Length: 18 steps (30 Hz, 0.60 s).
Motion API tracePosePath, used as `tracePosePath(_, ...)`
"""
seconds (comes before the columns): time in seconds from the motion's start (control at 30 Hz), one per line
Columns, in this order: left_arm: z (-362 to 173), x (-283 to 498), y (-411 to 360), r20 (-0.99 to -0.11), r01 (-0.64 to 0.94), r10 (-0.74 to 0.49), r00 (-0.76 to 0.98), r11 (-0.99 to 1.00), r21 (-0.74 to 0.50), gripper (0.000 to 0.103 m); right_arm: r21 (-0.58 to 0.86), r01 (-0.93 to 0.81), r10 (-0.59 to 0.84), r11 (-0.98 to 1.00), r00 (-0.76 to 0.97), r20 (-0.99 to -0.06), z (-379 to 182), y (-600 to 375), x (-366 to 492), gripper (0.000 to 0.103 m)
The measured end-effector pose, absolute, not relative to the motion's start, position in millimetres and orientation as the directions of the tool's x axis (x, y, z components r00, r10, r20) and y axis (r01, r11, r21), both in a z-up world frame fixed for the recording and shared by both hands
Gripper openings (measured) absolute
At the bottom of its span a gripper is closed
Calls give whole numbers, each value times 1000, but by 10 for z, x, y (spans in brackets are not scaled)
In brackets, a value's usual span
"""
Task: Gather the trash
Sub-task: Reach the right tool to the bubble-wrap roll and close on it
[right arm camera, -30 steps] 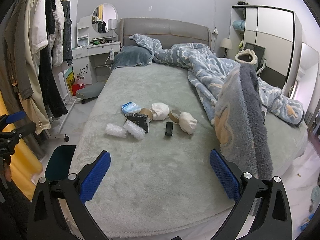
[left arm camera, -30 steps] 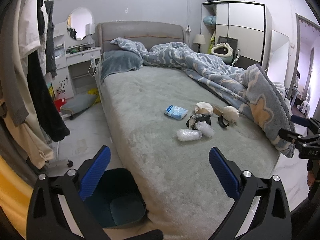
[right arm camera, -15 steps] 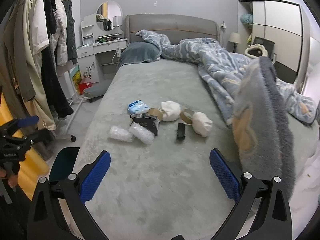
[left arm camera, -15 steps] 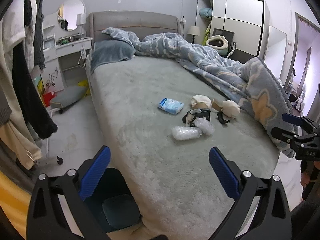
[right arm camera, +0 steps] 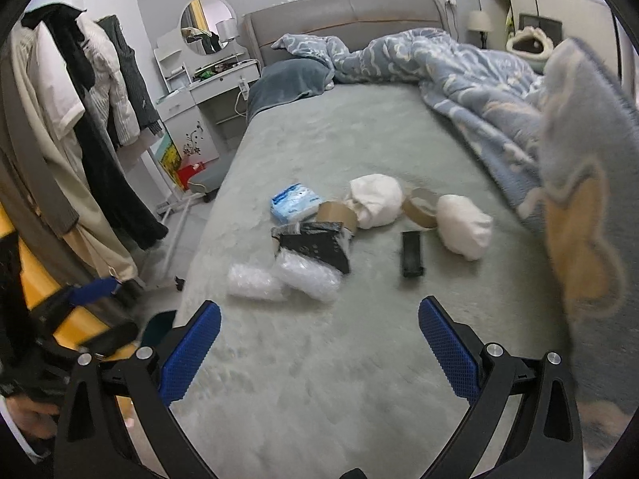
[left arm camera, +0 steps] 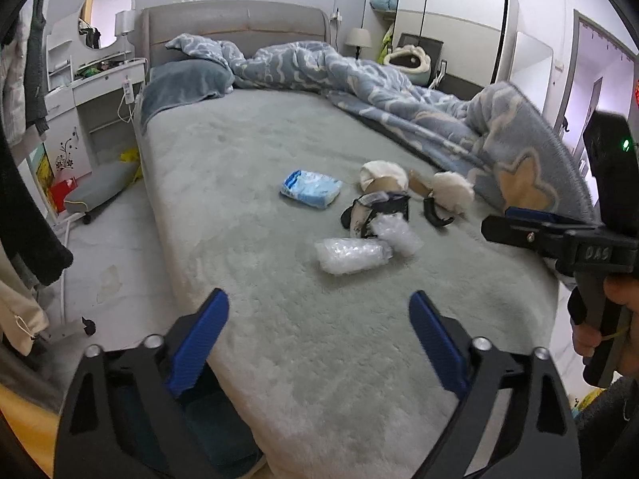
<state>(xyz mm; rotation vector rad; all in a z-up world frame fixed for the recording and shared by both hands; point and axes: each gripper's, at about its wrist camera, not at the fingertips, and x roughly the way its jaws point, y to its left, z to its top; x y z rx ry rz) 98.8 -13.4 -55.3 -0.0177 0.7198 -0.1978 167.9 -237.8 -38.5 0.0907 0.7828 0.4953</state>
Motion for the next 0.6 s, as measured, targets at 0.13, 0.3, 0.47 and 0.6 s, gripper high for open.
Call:
tracePosePath(0.13,-721,1117,-124,-677,164,-196,709,980,-111,88,328,-375,494,867,565,-661,-512,-2288,1882,100)
tracePosePath(0.3,-771,1225,-165,-694,178,-205,690,978,-112,86,401,-333,521,854,533,-667,-696,-2280,2078,99)
tracePosePath(0.47,-864,1394,-171,-718,173,-210,663,977,-126,80,457,-302,547,836,512,-663,-792,-2255,2232,92)
tracePosePath(0.6,-889,1446,-226,-717,186,-217,662,975,-123,79,513,-276,579,813,483,-657,-909,-2249,2348,86)
